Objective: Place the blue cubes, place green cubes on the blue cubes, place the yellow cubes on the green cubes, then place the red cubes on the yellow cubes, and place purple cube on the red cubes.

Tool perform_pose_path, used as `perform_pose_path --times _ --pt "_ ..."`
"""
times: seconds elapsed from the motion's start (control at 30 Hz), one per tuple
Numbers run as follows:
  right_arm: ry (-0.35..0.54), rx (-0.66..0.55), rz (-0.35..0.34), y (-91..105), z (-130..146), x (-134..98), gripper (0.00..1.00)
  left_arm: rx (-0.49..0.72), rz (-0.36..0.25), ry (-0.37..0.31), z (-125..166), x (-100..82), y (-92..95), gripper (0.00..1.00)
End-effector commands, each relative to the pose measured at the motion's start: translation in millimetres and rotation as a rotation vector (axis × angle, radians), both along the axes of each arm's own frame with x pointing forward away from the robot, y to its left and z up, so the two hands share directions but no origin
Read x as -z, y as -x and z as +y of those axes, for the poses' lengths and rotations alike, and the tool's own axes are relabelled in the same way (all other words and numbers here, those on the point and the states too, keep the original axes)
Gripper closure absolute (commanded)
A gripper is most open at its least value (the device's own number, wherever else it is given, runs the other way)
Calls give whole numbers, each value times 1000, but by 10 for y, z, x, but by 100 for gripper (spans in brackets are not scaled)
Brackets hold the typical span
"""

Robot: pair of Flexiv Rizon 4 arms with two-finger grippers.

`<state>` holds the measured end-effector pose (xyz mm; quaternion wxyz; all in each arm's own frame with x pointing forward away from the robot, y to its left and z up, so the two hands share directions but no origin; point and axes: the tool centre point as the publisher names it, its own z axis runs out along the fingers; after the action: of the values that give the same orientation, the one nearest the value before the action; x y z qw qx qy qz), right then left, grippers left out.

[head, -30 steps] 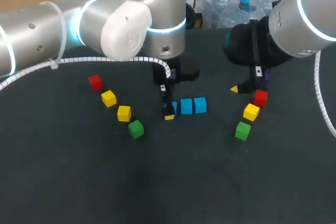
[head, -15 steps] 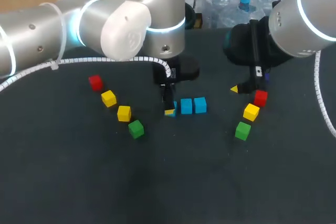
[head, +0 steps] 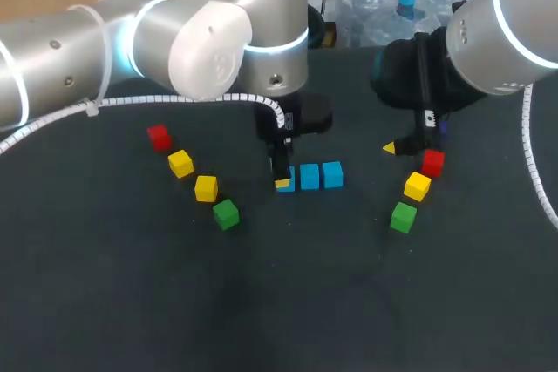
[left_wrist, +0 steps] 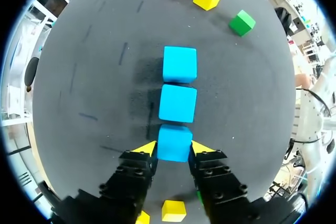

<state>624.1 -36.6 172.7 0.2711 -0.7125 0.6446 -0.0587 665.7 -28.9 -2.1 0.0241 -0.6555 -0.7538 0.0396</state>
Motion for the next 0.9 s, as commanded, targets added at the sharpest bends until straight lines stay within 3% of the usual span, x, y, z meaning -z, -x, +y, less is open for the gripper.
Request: perform_pose_path --times 0.03,0.07,0.1,0.7,0.77,0.83,0.87,0.9 --pt "-1 4 -6 11 1 12 0 3 7 -6 -9 24 -30 60" --pt "-1 4 -6 11 1 12 0 7 8 -9 -7 26 -28 41" --pt "-1 4 -6 11 1 12 0 8 8 -11 -5 26 -27 0" --pt "-1 4 -6 11 1 12 0 -11 -2 -19 29 64 -78 0" --pt "-1 4 -6 11 1 12 0 -12 -3 -19 29 69 -87 16" --pt "-1 4 -6 11 1 12 0 -15 -4 -17 28 72 -90 48" --pt "-1 4 -6 11 1 12 0 -15 -5 -16 28 72 -90 53" --pt "-1 4 -6 11 1 12 0 -14 -5 -15 27 72 -90 64"
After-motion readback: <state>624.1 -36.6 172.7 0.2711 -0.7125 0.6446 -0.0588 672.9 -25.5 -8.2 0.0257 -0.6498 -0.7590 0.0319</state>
